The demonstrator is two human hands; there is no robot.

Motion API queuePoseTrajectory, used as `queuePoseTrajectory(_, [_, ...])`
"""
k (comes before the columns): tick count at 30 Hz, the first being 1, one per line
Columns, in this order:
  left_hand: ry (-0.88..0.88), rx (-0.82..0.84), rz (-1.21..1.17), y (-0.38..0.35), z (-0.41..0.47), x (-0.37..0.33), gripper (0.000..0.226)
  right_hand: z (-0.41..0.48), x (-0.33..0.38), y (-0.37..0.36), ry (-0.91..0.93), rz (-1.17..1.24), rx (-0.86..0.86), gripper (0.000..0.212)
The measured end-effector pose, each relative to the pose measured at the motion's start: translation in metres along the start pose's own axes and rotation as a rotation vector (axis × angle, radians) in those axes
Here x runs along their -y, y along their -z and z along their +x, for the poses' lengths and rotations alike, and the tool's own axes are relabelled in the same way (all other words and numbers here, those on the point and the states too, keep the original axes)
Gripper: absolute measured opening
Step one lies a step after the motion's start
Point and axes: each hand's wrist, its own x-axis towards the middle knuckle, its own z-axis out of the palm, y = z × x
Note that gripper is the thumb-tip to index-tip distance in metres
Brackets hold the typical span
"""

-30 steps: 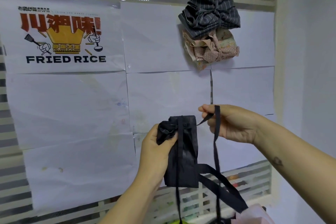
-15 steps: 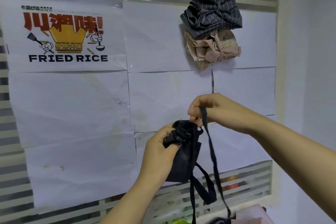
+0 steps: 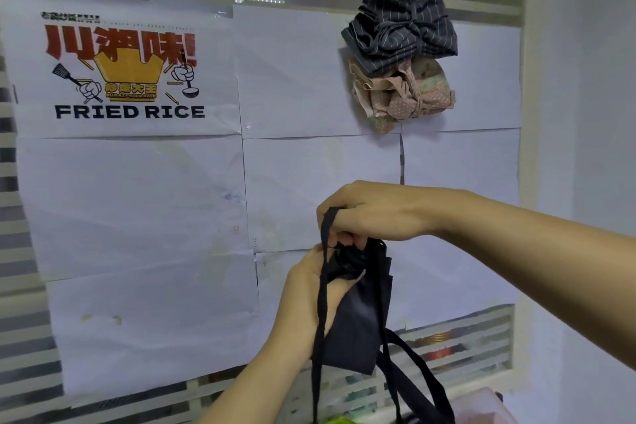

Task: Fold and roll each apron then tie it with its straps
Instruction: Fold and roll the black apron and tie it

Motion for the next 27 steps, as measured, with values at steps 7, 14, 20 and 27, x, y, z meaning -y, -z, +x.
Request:
queuePoseTrajectory(7, [0.004,-0.041,-0.032,0.005,0.005,0.006,0.023,0.006,0.011,0.007,0.088,-0.133,0.032,0.022])
queuePoseTrajectory(14, [0.035,-0.119,-0.127,0.004,0.005,0.008,0.037,0.016,0.003,0.006,0.123,-0.022,-0.049,0.021])
queuePoseTrajectory(20, [-0.099,-0.141,-0.159,-0.004,-0.002,-0.005,0.056,0.01,0.003,0.003,0.101,0.142,-0.161,0.026])
queuePoseTrajectory(27, [-0.143,-0.276,-0.134,0.002,0.003,-0.001,0.037,-0.003,-0.012,0.0,0.086,0.624,-0.458,0.018])
